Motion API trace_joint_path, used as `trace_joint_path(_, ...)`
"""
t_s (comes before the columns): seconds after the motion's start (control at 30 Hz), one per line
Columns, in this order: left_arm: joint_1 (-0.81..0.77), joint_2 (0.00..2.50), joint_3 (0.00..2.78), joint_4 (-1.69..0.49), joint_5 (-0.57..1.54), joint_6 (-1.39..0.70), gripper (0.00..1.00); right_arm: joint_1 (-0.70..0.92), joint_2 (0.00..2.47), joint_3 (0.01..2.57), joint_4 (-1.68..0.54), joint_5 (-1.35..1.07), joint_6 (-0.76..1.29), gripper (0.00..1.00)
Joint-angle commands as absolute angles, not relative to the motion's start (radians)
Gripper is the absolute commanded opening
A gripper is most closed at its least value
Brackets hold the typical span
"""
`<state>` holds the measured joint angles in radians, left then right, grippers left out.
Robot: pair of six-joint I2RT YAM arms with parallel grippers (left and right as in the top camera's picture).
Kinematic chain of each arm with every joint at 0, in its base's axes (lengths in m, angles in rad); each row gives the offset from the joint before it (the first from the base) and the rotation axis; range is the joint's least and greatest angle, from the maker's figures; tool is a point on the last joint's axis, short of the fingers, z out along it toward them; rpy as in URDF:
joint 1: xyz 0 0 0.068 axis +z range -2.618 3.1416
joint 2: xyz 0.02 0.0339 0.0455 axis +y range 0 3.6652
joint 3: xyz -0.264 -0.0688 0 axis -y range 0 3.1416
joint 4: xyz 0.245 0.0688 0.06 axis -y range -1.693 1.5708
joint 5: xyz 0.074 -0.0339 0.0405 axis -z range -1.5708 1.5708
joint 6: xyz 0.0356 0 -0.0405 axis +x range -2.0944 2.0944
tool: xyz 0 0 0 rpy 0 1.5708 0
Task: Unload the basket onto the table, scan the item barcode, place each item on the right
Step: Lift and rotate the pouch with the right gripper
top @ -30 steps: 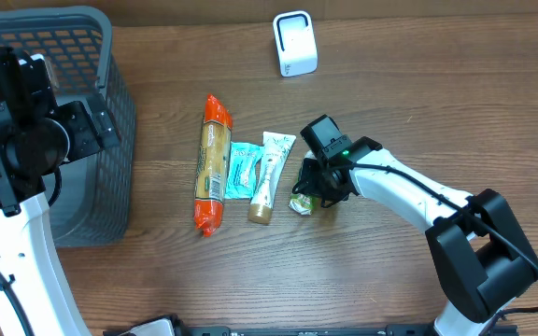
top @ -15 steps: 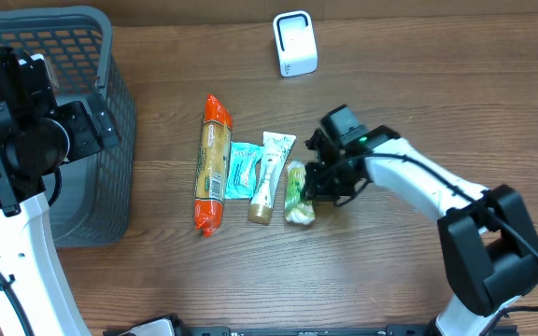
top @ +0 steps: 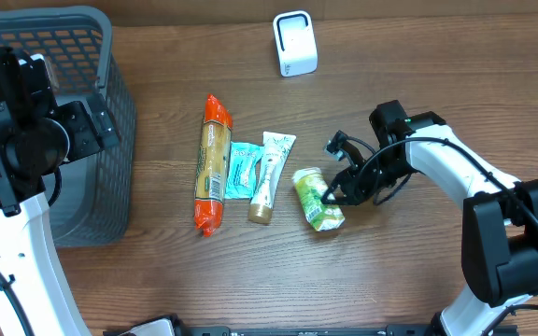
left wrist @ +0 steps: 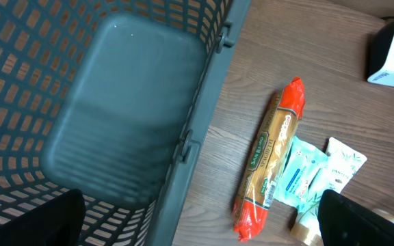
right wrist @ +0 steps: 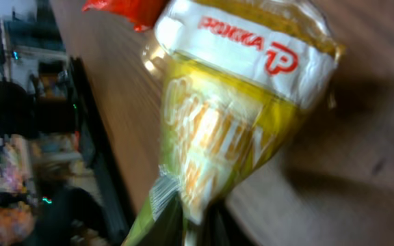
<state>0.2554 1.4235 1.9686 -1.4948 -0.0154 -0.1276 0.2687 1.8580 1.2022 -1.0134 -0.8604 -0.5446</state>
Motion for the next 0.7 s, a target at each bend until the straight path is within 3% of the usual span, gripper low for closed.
trace_joint_path(0.0, 0.257, 1.426, 1.965, -1.492, -0.007, -0.135, 1.0, 0.272, 1.852, 1.224, -0.91, -0.849, -0.405, 0.24)
trace_joint_path(0.1, 0.257, 1.426, 1.965, -1.492, -0.007, -0.135, 1.0, 0.272, 1.852, 1.224, -0.83, -0.804, -0.229, 0.4)
trace_joint_path(0.3, 0.257, 1.426, 1.965, -1.492, -0.007, -0.135, 1.0, 0.295, 1.851, 1.282, -0.968, -0.802, -0.206, 0.39)
trace_joint_path(0.4, 0.257, 1.426, 1.965, -1.492, -0.007, -0.135, 1.0, 0.376, 1.851, 1.316, -1.077, -0.748, -0.196, 0.47)
trace_joint_path(0.67, 0.257, 1.426, 1.965, -1.492, -0.007, -0.135, 1.0, 0.625, 1.852, 1.264, -1.079, -0.51, 0.12, 0.47)
